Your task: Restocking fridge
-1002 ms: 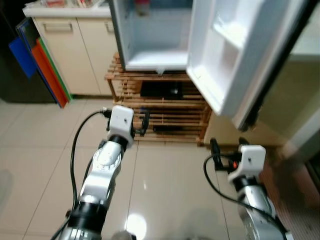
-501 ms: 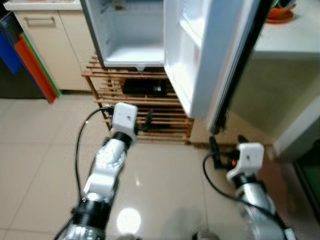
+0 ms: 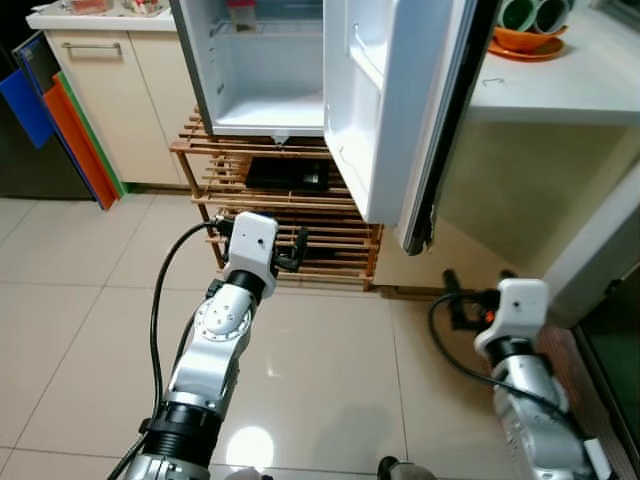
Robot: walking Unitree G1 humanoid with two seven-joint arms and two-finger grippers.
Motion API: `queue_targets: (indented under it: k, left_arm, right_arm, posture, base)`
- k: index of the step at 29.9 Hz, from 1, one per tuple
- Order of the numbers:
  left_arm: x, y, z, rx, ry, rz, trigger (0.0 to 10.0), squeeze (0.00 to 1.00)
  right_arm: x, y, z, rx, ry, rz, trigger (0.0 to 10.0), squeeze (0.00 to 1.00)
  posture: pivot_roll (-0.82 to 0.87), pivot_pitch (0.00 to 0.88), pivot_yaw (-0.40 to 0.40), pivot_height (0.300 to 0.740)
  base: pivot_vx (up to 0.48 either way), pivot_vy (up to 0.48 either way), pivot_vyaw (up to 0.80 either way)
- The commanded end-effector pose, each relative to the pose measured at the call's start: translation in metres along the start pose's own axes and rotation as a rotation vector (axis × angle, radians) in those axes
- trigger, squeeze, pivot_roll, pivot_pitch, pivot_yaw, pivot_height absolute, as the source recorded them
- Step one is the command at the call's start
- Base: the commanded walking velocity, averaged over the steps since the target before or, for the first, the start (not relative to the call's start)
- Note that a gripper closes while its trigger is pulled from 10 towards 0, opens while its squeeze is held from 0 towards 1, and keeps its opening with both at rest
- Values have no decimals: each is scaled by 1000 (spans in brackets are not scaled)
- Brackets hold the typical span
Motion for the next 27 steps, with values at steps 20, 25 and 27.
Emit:
queue_targets:
  k: [20, 25, 27]
  left_arm:
    - [3, -1, -8, 17, 22, 1, 10000, 0]
    - [3, 3, -5, 5, 14, 4, 10000, 0]
    - [4, 2, -4, 7, 15, -1, 10000, 0]
  right_arm:
    - [15, 2, 3, -45, 13, 34, 10000, 0]
    - [23, 4, -4, -60, 16, 58, 10000, 0]
    - [26, 7, -7, -75, 13, 79, 10000, 0]
  posture:
    - [-24, 97, 10, 740]
    - [-27, 97, 24, 740]
    - [-29, 98, 25, 740]
  base:
    - [0, 0, 0]
    - [0, 0, 0]
    - [0, 0, 0]
Point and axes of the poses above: a point about 5 cm out from each wrist's last joint towards the gripper, its own z axis pointing out of the wrist towards the gripper, its own y axis along the axis of the wrist's last joint, x = y × z, the point moved 1 cm from there along z, pointing out of the wrist towards the gripper, and after that the axes turned 8 degrees about z, right-handed, at the moved point
